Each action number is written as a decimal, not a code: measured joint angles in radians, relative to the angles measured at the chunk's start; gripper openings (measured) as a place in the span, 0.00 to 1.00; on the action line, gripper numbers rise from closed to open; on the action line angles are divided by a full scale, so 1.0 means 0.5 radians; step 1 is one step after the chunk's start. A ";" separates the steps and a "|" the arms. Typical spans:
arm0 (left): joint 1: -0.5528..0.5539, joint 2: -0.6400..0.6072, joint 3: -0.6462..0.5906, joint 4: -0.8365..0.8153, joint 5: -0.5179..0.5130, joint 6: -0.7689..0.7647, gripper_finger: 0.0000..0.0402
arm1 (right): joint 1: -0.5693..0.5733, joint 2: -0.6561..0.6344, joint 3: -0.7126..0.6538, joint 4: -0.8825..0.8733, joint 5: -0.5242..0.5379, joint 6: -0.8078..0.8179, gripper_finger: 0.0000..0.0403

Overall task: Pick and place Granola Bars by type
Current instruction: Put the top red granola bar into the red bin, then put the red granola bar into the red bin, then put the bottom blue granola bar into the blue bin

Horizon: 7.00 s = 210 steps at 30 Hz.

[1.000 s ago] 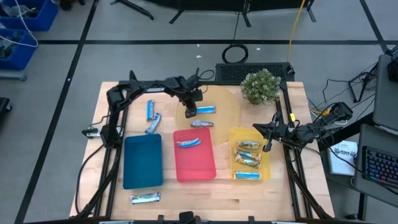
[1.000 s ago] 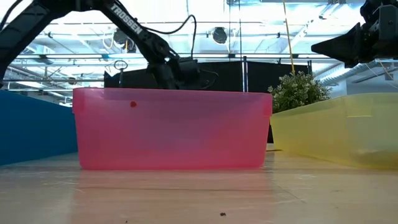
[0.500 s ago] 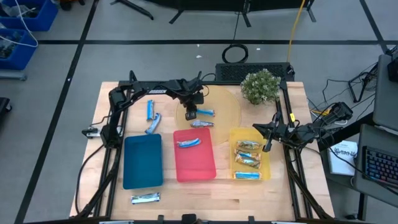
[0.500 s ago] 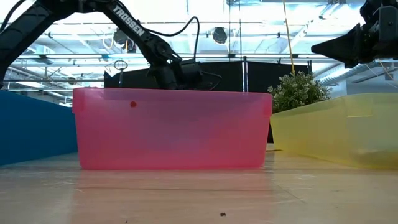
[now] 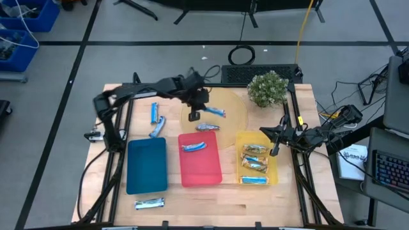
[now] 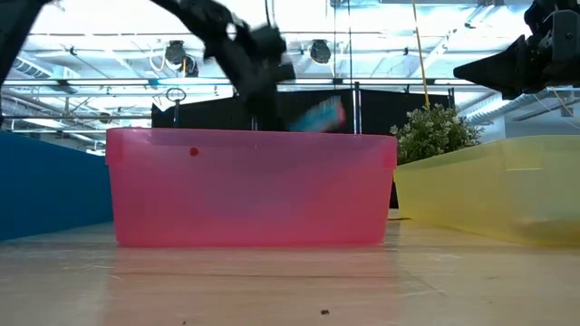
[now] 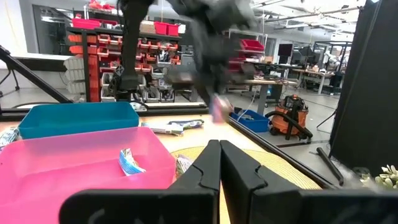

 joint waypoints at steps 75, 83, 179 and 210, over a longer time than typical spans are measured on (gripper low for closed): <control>-0.529 -0.964 -1.328 1.683 -0.341 -0.894 0.35 | -0.001 0.033 0.000 -0.017 -0.003 0.124 0.00; -0.159 -0.773 -1.049 0.875 -0.274 -0.508 0.35 | -0.001 0.058 0.000 0.006 -0.007 0.123 0.00; -1.131 -0.187 -0.767 0.088 -0.467 -1.004 0.27 | -0.002 0.080 0.000 0.050 -0.001 0.122 0.00; -1.849 -1.800 -2.310 2.281 -1.297 -1.139 0.39 | -0.002 0.077 0.000 0.114 0.034 0.009 0.00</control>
